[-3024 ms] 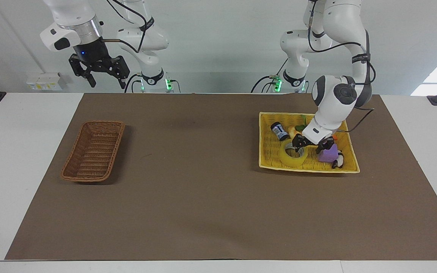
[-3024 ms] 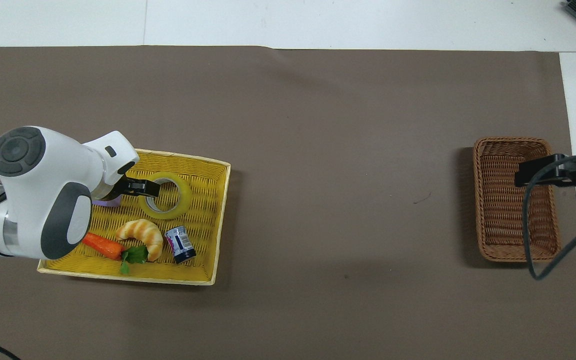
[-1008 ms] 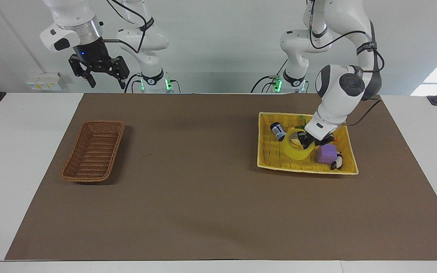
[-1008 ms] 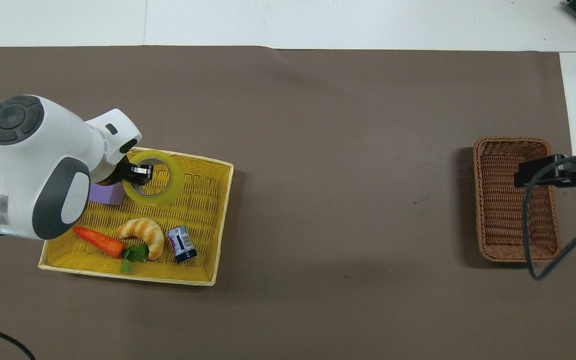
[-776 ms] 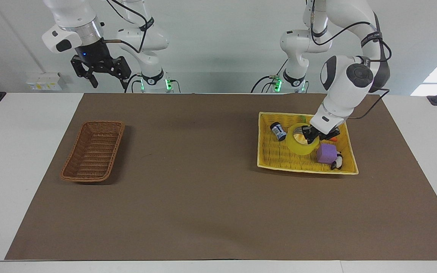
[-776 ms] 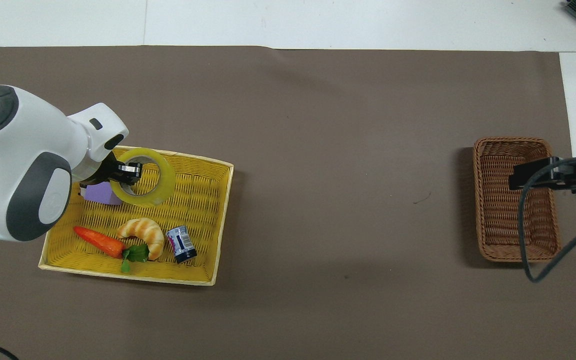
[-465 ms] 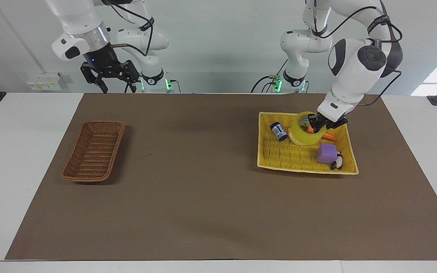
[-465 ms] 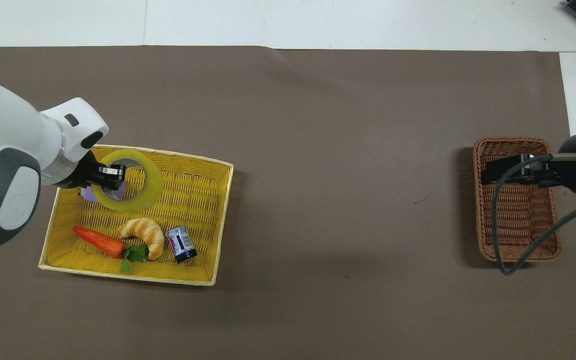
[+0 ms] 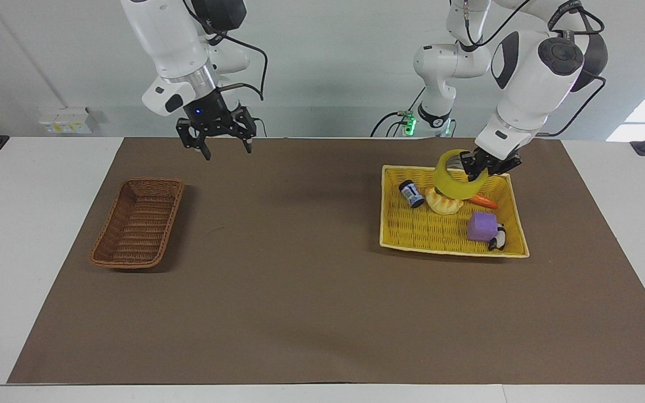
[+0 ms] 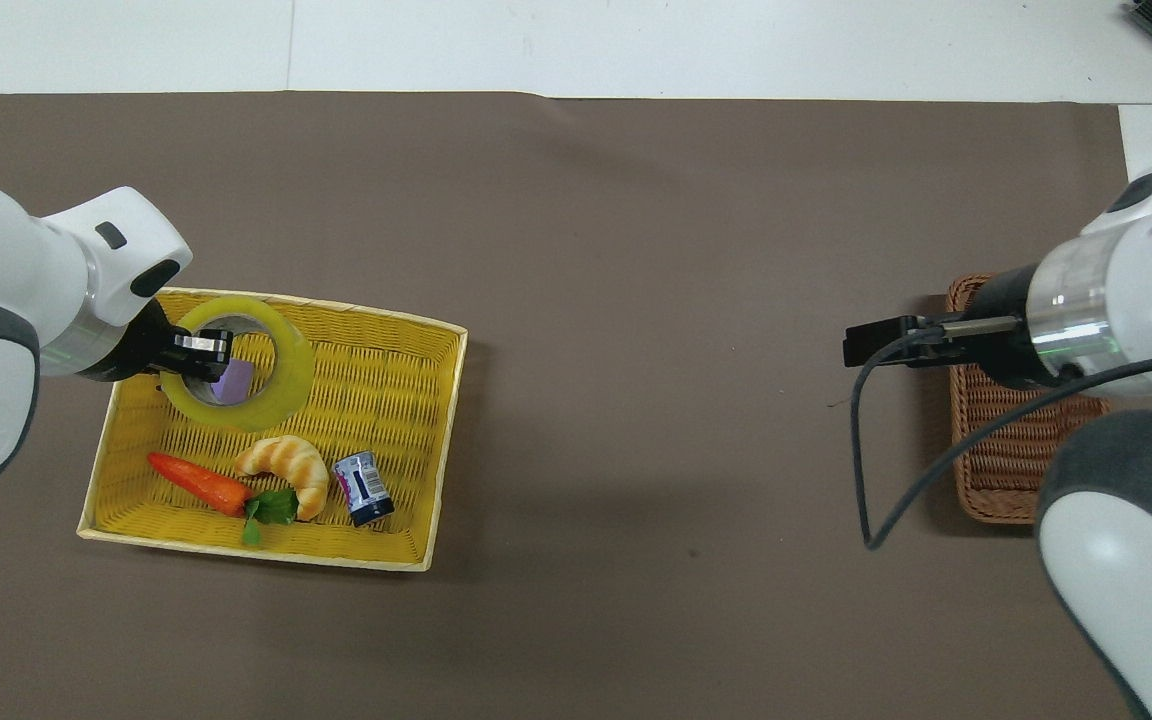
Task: Move tape to another basket
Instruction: 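Lift the tape with the left gripper while the right gripper reaches toward it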
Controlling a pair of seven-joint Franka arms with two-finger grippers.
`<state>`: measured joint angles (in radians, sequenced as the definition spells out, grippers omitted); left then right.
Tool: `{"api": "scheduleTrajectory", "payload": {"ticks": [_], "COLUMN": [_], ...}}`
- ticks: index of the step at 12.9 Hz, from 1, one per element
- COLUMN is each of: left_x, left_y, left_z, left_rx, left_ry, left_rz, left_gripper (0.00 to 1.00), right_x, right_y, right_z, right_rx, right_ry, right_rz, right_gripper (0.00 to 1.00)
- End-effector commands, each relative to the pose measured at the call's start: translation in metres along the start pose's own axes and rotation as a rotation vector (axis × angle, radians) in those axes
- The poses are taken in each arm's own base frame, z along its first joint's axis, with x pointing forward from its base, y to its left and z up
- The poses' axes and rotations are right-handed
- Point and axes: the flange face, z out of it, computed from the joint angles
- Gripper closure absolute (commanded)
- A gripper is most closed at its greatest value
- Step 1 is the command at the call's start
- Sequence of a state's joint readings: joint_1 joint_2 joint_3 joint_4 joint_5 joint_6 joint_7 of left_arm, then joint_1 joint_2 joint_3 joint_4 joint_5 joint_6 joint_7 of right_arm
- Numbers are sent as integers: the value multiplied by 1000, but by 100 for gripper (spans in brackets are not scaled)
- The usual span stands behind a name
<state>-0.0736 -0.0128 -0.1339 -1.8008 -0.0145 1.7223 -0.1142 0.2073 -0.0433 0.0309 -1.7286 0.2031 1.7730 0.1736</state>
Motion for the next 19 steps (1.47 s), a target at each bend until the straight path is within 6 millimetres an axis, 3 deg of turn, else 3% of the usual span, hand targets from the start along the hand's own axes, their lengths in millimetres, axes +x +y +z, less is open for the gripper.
{"api": "scheduleTrajectory", "payload": {"ticks": [1,3,9,14,19], "left_x": [-10,-14,-35,-57,-68], "left_y": [14,28,85,142,201], "left_z": [-6,-4,-2,-4,-19], "left_rx": [-42,-100,-288,-332,-382], "left_ry": [-11,-24,-24,10,78], "left_rz": [-5,5,46,106,47], "left_gripper": [100,100,100,100,100], "right_x": [3,3,7,5,-22], "right_y": [-29,-52,-82,-92,-100], "right_z": [25,39,87,83,90], "right_rx": [76,151,445,685,695], "right_ry": [8,-8,-35,-49,-53], "right_rz": [72,126,288,429,324], "right_gripper": [0,0,0,0,0]}}
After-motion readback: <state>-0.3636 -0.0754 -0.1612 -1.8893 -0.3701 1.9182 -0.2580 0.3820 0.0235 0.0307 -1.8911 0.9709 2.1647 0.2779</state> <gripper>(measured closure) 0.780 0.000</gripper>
